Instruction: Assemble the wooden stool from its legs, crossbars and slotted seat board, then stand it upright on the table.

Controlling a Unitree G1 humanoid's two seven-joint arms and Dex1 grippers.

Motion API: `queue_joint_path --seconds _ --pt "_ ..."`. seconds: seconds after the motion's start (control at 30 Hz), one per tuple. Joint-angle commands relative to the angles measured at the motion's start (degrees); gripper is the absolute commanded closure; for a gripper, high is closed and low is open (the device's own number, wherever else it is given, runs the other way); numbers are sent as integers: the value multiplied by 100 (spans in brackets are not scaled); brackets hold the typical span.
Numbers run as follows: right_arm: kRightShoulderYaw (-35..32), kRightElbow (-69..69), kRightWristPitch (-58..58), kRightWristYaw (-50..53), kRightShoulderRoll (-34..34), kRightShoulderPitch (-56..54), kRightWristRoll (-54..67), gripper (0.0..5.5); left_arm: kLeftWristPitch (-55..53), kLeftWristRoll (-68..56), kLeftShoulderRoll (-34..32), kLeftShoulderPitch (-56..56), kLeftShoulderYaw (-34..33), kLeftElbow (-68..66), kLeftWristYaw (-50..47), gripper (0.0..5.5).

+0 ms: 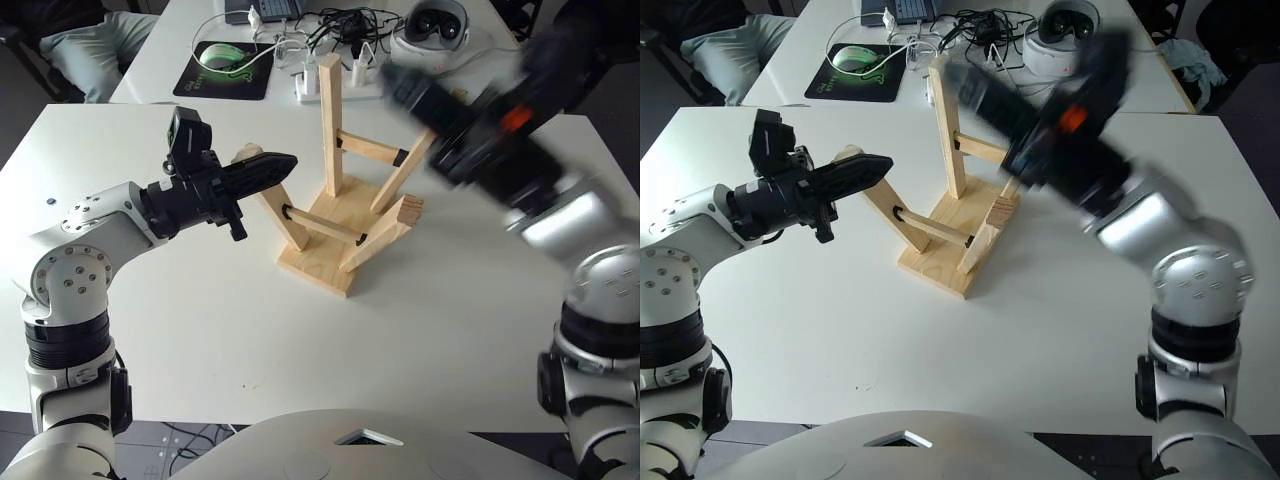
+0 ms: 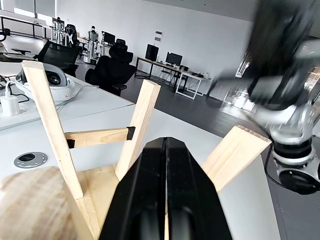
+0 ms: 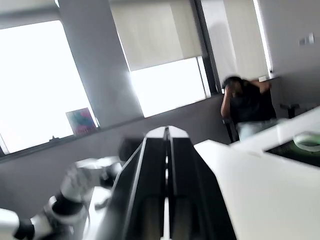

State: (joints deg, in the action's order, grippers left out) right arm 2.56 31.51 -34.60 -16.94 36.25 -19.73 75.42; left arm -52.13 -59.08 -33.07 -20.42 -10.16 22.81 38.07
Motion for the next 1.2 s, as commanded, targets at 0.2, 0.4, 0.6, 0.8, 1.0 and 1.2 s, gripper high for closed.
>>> queue_joint_path --seconds 0.2,0.4,0.6,0.8,1.0,1.2 --pt "-1161 -1029 842 449 -691 -1075 79 548 47 132 -129 -93 34 -75 35 550" --pt "-1110 -2540 686 -473 101 -895 -1471 548 191 -187 -78 218 -466 522 -348 550" --pt "268 -4048 1554 -2237 1399 159 -4390 464 -100 -448 -1246 957 -1643 931 28 519" --pt "829 -4049 2176 -4581 1655 208 -5014 368 155 733 -1819 2751 -2214 1039 364 427" --pt "1080 -2942 1743 -5751 1771 468 -4975 273 415 911 -1311 3385 -2003 1395 172 335" --pt "753 -2202 967 -4971 1062 524 -4658 186 493 934 -1303 3257 -1737 1262 160 255"
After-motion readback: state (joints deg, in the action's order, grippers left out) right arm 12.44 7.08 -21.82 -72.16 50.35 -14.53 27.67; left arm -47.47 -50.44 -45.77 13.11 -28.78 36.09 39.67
